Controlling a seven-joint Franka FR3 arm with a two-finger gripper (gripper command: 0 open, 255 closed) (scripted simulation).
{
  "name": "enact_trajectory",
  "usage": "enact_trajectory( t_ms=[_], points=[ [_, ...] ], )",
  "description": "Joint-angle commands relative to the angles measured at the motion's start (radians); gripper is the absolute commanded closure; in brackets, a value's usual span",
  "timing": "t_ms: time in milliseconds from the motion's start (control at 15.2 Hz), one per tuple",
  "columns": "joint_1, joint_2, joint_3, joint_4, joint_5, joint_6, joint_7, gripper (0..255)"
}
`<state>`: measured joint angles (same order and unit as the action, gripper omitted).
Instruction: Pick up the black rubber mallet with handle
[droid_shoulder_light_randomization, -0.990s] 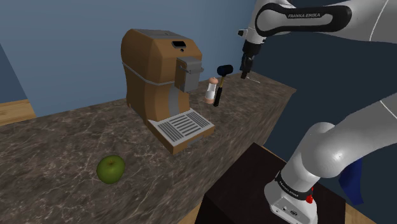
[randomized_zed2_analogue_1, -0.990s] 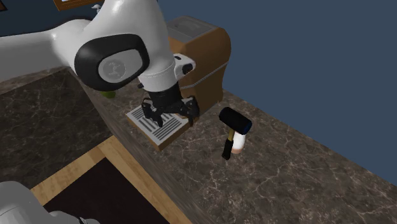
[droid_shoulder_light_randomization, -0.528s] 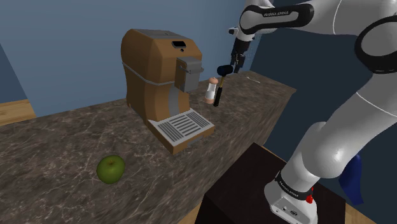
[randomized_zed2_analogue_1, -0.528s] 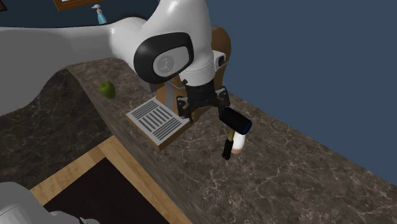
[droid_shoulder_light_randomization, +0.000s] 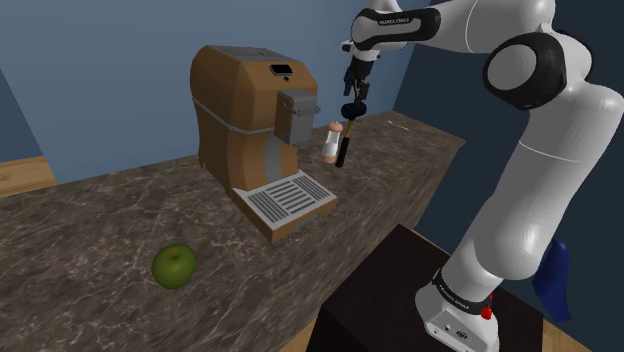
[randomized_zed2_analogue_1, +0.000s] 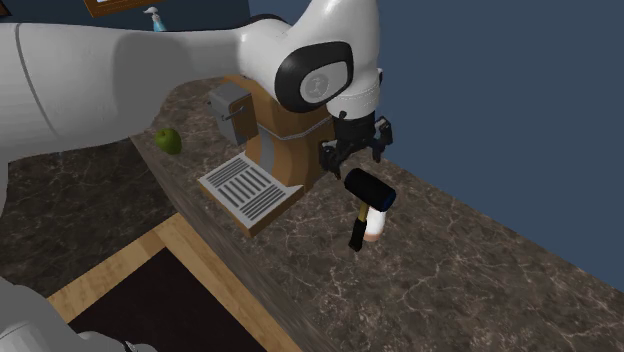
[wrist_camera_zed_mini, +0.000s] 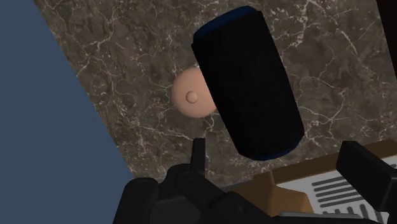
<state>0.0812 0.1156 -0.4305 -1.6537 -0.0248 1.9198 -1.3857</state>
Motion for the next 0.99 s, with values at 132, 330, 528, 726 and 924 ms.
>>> enact_trajectory(
  t_ms=[132, 330, 528, 726, 924],
  points=[
    [-0.002, 0.013, 0.001, -0.032, 0.006, 0.047, -0.013, 0],
    [-0.002, 0.016, 0.001, -0.077, 0.007, 0.094, -0.011, 0],
    [-0.002, 0.016, 0.001, -0.077, 0.007, 0.093, -0.011, 255],
    [-0.002, 0.016, 0.001, -0.077, 0.007, 0.094, -0.012, 255],
    [-0.002, 0.016, 0.001, -0.076, 0.007, 0.093, -0.012, 255]
  ],
)
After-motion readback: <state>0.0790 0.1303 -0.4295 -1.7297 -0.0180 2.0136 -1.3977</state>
